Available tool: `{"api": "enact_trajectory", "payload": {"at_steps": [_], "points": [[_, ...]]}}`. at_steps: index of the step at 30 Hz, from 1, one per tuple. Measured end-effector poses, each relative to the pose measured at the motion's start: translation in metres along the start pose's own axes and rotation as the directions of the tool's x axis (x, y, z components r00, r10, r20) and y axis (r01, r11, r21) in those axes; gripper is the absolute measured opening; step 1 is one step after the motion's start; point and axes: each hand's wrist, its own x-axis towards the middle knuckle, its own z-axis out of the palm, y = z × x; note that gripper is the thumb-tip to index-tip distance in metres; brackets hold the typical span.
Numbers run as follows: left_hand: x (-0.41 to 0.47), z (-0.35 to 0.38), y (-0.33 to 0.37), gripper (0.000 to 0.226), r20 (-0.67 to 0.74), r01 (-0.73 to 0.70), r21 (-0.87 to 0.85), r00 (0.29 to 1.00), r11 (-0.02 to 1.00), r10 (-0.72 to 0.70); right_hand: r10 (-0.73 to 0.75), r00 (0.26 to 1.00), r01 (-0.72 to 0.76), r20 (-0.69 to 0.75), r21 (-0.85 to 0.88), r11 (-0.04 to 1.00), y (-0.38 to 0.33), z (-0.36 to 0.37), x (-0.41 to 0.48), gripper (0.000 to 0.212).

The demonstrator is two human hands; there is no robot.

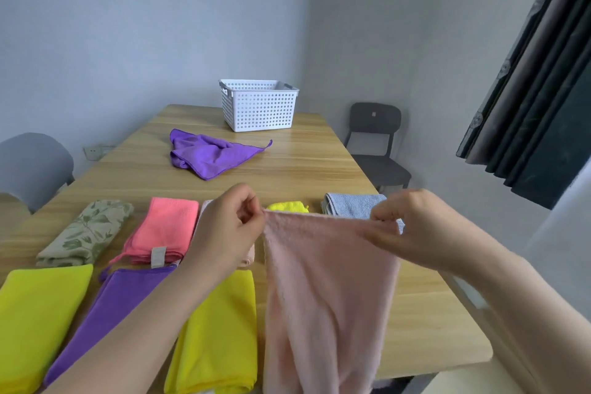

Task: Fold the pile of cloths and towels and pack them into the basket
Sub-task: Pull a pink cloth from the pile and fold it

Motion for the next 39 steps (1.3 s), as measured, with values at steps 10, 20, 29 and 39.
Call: {"api": "enact_trajectory", "payload": {"at_steps": [10, 20, 29, 39], "points": [[0.02, -0.027, 0.083, 0.019, -0.095, -0.296, -0.01, 0.951, 0.955, 0.294, -0.332, 0.862, 0.167, -0.383, -0.405, 0.899, -0.012, -0.089, -0.012, 0.04], [0.007, -0.063, 0.152, 0.013, -0.231, -0.35, -0.14, 0.921, 0.926, 0.313, -0.305, 0.788, 0.127, -0.535, -0.343, 0.931, -0.053, -0.136, -0.037, 0.03], [0.0, -0.078, 0.17, 0.011, -0.235, -0.317, -0.2, 0.934, 0.927, 0.269, -0.31, 0.757, 0.167, -0.575, -0.289, 0.943, -0.078, -0.153, -0.045, 0.02], [0.006, -0.061, 0.148, 0.008, -0.187, -0.235, -0.209, 0.962, 0.949, 0.197, -0.071, 0.869, -0.069, -0.489, -0.262, 0.963, -0.062, -0.13, -0.036, 0.024]]}}
